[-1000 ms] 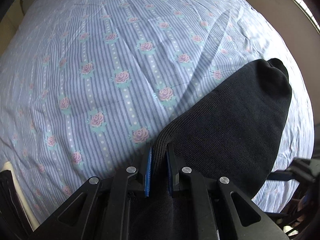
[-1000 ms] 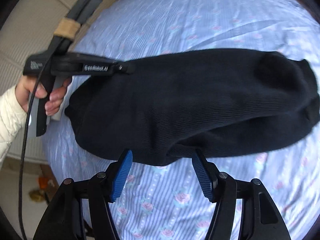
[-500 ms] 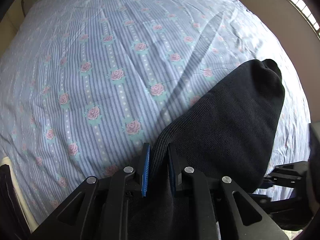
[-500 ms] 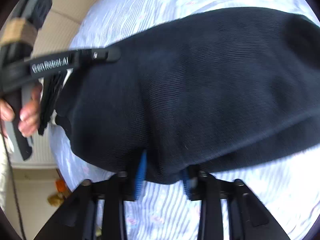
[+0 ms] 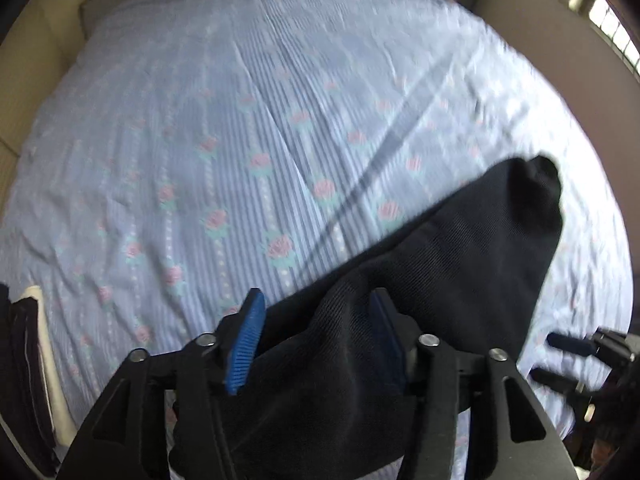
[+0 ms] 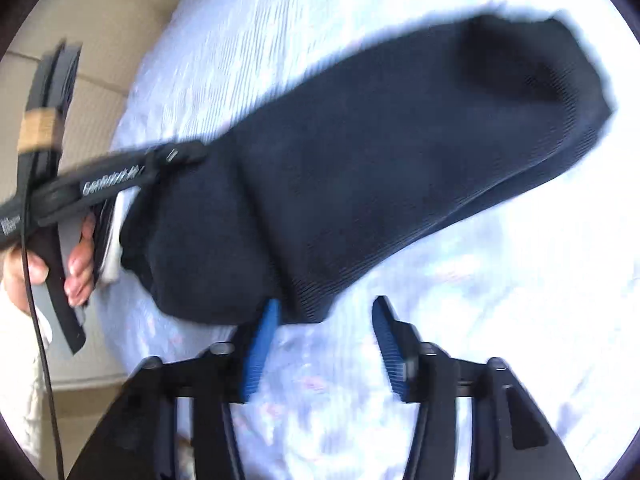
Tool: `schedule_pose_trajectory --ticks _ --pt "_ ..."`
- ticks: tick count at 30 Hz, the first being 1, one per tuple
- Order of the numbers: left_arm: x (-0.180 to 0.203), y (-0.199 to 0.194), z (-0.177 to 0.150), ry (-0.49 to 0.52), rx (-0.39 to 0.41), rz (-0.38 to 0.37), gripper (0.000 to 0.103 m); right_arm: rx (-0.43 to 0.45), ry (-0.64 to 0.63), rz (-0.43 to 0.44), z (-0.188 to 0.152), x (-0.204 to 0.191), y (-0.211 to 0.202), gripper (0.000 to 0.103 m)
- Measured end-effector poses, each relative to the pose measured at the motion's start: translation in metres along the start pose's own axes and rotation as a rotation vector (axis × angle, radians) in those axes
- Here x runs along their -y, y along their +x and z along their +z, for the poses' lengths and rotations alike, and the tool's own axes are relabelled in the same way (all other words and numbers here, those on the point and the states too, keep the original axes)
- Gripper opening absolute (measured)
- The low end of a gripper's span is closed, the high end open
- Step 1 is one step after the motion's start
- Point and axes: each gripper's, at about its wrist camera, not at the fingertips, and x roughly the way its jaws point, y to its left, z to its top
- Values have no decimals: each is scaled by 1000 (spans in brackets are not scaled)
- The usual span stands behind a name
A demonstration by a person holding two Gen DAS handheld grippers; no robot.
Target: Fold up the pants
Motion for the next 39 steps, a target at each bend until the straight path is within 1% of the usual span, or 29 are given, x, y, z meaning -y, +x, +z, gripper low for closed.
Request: schedule_pose_trajectory --ticks 2,4,7,8,9,10,12,14,16,17,18,19,20,21,23,25,26,28,29,30,31,32,34,35,36,37,38,39 --pt "0 -24 -6 -44 67 -37 58 105 0 -81 8 13 -30 52" --pt "1 -36 -14 -98 84 -70 58 180 50 -150 20 36 -52 52" --pt "2 -35 -27 -172 85 -92 58 226 161 -199 49 79 -61 52" --pt "3 -30 -32 -203 71 -92 58 233 204 -198 59 95 -60 52" --pt "6 -26 -37 -223 58 -89 58 232 243 -176 73 113 -61 52" --pt "6 -21 -45 -247 39 -89 58 212 293 -145 85 128 -54 52" --pt "13 -6 -56 -267 -9 -78 58 166 370 -90 99 146 -37 52" --pt "17 4 -66 -260 -46 -57 58 125 391 -64 114 153 -20 52" --pt "18 9 -74 -264 -72 -39 58 102 388 -70 121 152 -8 51" --pt "15 13 -77 -276 -87 -22 58 98 375 -84 123 148 -6 48" --pt "11 16 -79 -293 -98 -14 58 85 355 -114 126 145 -3 31" --pt "5 19 -81 -320 -107 -14 58 78 338 -145 127 144 -6 24" --pt "1 21 -82 -341 -112 -18 58 85 304 -168 127 141 -9 20" --pt "-2 24 -82 -359 -114 -24 58 113 257 -199 128 133 -17 17" --pt "-8 26 -77 -380 -109 -25 58 201 207 -239 127 124 -40 16" --pt "-7 27 -70 -362 -98 -8 58 255 199 -269 131 123 -57 16" --pt "-7 28 -66 -357 -95 6 58 257 204 -280 132 124 -55 16" --pt "-10 28 -59 -352 -105 8 58 212 189 -348 138 128 -34 16" --pt "-13 27 -57 -343 -106 5 58 180 198 -378 136 129 -18 16" --pt "-17 24 -55 -327 -98 2 58 146 233 -387 134 135 -8 16" --pt "-21 19 -53 -298 -86 4 59 144 255 -392 130 143 -12 16" --pt "-25 15 -51 -261 -82 8 60 151 259 -402 129 142 -12 16" --pt "-35 10 -48 -169 -84 14 61 155 225 -459 128 133 -12 16" --pt "-41 9 -46 -102 -95 8 62 155 203 -493 128 127 -10 16" --pt "-46 10 -44 -61 -112 0 67 157 187 -524 129 122 -10 16" --pt "-51 13 -43 -10 -132 14 69 161 184 -547 130 117 -10 16" --pt "-58 17 -41 33 -148 42 69 164 182 -567 131 113 -8 16" --pt "-65 22 -39 57 -172 44 69 167 167 -591 131 109 -8 16"
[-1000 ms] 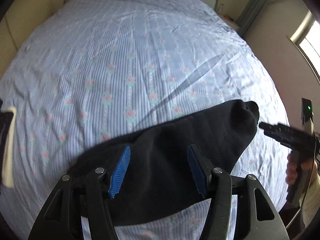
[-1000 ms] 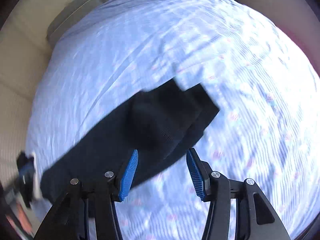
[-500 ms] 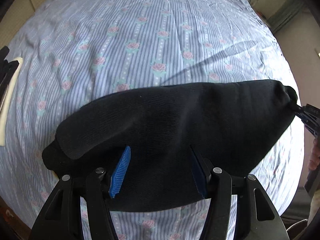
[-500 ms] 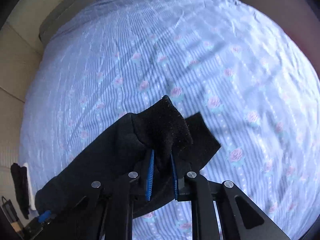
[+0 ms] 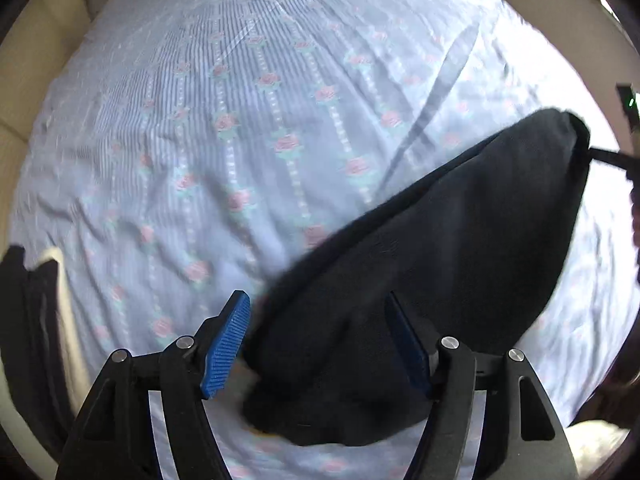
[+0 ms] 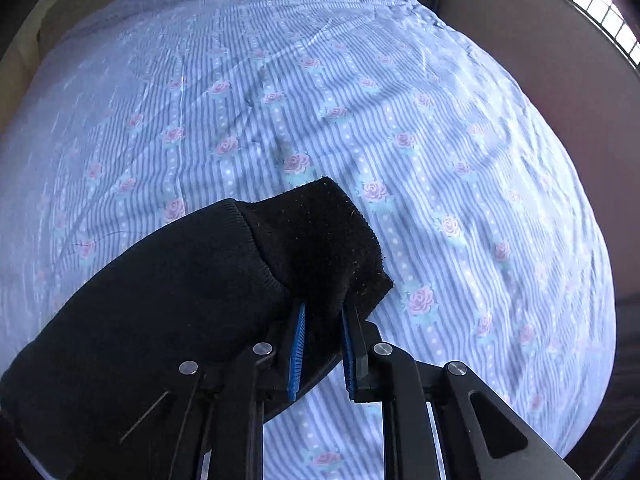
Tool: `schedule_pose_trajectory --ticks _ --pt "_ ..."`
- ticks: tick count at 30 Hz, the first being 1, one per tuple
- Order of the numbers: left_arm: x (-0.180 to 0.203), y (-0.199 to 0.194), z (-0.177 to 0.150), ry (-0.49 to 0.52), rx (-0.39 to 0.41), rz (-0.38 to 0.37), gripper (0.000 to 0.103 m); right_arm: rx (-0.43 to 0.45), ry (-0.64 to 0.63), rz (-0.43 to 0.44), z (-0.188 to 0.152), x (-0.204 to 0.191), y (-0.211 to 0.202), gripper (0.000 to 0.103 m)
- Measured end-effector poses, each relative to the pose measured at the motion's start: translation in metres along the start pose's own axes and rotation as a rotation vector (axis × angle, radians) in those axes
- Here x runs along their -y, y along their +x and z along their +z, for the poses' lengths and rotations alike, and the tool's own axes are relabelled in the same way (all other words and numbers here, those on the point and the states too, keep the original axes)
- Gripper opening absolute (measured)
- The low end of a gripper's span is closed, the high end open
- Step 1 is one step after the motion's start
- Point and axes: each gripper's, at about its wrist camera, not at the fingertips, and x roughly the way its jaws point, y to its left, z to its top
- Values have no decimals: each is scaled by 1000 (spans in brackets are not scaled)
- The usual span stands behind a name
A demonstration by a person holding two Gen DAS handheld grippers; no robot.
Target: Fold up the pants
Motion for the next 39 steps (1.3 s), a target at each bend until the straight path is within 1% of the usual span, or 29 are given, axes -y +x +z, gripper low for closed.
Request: schedule_pose_trajectory --ticks 1,3,4,5,6,7,8,10,11,13,14,16,17,18,19,20,21,22,23,24,26,27,28,30,32,34,39 --pt "-8 7 2 2 -35 -25 69 13 -32 -30 -2 -6 -1 16" --pt "-22 22 4 -30 -112 -101 67 34 -91 -77 -4 -15 -3 16" --pt "-25 29 4 -35 -147 -137 57 40 -116 -96 -3 -20 -4 16" --pt "-26 31 5 -32 -150 -152 48 45 -133 -111 -4 -23 -5 16" --pt "-25 31 6 -35 -147 -172 28 47 -137 -117 -4 -22 -6 16" --pt "-24 28 7 -47 -140 -180 16 47 -129 -115 -3 -19 -8 16" --pt "-23 24 9 -58 -122 -185 16 43 -115 -105 -1 -16 -8 16" --pt "-22 13 15 -59 -55 -161 16 42 -67 -74 0 -5 -13 16" --pt "-23 14 18 -62 -50 -155 16 52 -50 -63 2 -2 -16 16" --pt "-24 31 20 -77 -107 -129 18 77 -40 -52 1 3 -23 16" --pt "-22 38 21 -75 -129 -111 20 75 -48 -54 1 2 -21 16" --pt "-16 43 22 -69 -126 -60 30 43 -53 -53 0 2 -10 16" --pt "-13 41 24 -68 -125 -31 31 30 -46 -49 -1 4 -5 16" --pt "-10 37 25 -69 -122 11 40 21 -37 -43 -2 7 -1 17" --pt "-5 29 26 -60 -96 57 47 23 -31 -29 -3 11 -1 19" --pt "4 20 27 -42 -64 101 50 27 -30 -20 -3 14 -2 23" --pt "11 7 27 -30 -18 147 55 35 -28 -21 -4 18 -4 38" --pt "18 -7 27 -31 32 185 64 45 -23 -25 -5 22 -8 45" --pt "26 -23 24 -37 89 208 67 69 -11 -16 -7 30 -15 54" --pt "31 -36 19 -45 136 203 70 102 10 5 -10 38 -24 57" --pt "49 -56 12 -52 197 145 72 154 57 55 -17 55 -42 68" --pt "53 -59 7 -53 208 130 72 166 84 92 -20 64 -47 78" --pt "62 -61 2 -50 218 116 72 168 119 137 -23 72 -49 84" --pt "72 -63 -2 -52 216 93 72 138 189 248 -26 84 -44 84" --pt "84 -56 -2 -88 195 47 71 74 252 365 -25 88 -27 85" --pt "91 -49 -6 -125 169 7 71 28 296 418 -23 87 -10 84" --pt "109 -36 -15 -174 125 -24 71 -52 336 507 -15 77 30 84"
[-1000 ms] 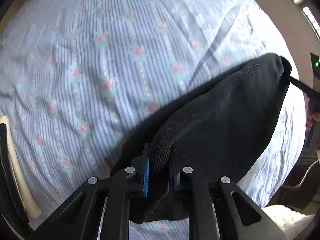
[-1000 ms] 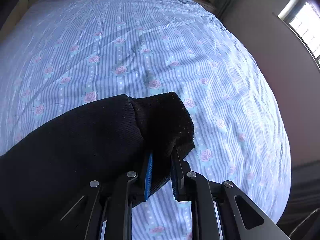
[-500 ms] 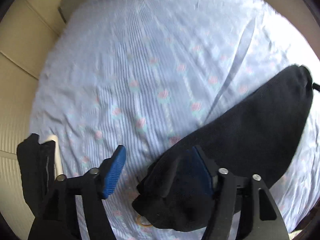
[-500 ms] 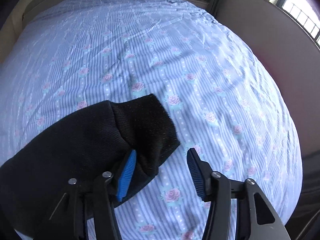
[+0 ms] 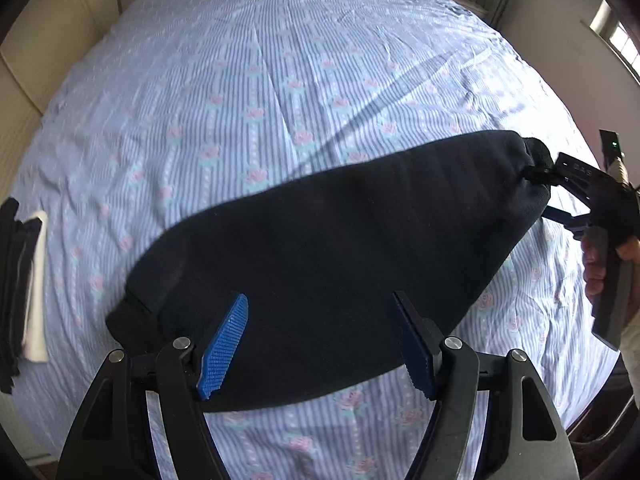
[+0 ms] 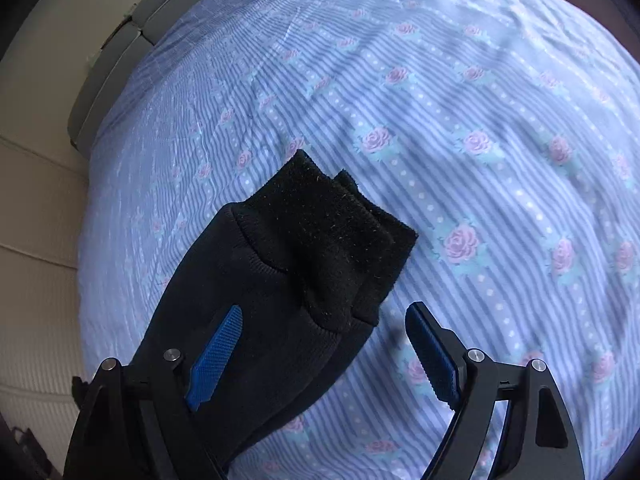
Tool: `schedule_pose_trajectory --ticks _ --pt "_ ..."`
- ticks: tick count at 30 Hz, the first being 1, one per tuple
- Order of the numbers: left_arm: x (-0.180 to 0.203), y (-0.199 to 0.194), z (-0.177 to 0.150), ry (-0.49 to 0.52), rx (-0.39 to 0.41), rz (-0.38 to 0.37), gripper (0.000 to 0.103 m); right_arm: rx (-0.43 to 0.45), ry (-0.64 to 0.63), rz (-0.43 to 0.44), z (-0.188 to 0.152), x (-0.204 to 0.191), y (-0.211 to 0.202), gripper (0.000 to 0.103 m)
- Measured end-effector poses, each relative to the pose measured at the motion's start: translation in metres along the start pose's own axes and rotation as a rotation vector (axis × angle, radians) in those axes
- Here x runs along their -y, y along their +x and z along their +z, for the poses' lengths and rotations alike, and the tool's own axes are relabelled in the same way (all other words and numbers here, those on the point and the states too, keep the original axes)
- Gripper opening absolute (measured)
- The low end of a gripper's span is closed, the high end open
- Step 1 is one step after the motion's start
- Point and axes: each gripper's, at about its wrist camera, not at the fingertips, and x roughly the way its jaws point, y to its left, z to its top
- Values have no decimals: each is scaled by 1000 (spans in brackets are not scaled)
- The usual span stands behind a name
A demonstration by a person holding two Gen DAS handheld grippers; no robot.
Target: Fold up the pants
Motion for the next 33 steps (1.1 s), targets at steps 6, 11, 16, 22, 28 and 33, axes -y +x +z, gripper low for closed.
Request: schedule_pose_trajectory --ticks 6,11,16,22,28,33 --pt "9 9 -12 20 -33 14 71 -42 10 14 9 3 31 83" --pt "12 10 -12 4 -37 -16 63 -53 -73 0 15 -15 33 39" --pt "29 7 -9 41 -26 -80 53 -12 -136 -71 13 -35 8 31" --pt "67 15 -8 78 -22 -172 49 77 -196 -97 -4 -51 -44 31" --pt "80 54 -3 3 -70 -141 43 74 -191 -99 -10 -47 -59 31" --pt "80 85 5 -19 -132 -120 43 82 -198 -99 -12 -53 -66 31"
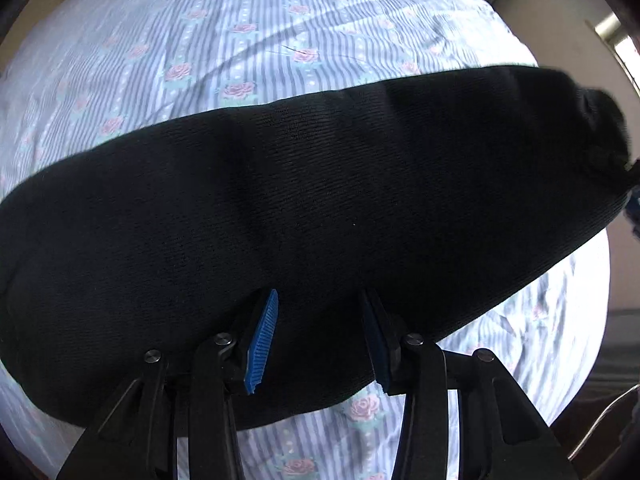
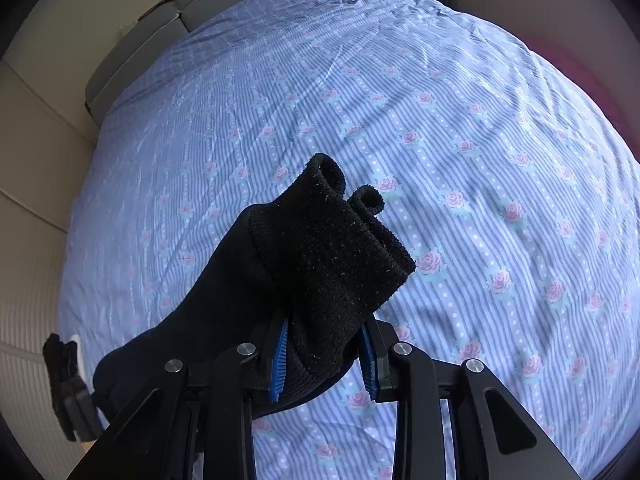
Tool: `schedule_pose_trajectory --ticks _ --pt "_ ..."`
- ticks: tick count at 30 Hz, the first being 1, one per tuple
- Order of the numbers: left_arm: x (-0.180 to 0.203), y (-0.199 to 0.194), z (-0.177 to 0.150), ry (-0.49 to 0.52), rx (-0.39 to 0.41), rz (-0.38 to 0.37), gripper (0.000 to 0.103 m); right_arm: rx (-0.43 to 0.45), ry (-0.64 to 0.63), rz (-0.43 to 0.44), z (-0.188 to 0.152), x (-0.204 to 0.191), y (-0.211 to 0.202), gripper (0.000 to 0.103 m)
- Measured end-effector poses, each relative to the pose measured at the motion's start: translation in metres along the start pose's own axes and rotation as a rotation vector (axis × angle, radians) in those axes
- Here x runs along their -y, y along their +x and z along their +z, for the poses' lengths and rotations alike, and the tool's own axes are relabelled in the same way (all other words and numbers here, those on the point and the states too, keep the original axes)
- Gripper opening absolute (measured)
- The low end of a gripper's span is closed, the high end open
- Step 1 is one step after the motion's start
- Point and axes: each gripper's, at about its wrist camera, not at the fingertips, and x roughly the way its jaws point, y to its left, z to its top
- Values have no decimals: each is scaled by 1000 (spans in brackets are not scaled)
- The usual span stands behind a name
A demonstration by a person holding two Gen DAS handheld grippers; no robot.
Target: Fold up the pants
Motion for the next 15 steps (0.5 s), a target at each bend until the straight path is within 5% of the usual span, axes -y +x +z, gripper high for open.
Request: schedule_pose_trajectory --ticks 3,6,10,15 --pt "8 -2 5 56 -27 29 41 24 -33 -11 -4 -11 -10 30" --pt "-9 -41 9 -42 29 -62 41 54 -83 -37 -5 -26 -22 30" --pt "-49 -109 0 -152 151 -113 60 93 -148 -47 -5 -53 -45 30" --pt "-107 -178 -25 -216 258 -29 60 154 -323 -120 -19 -111 -59 30"
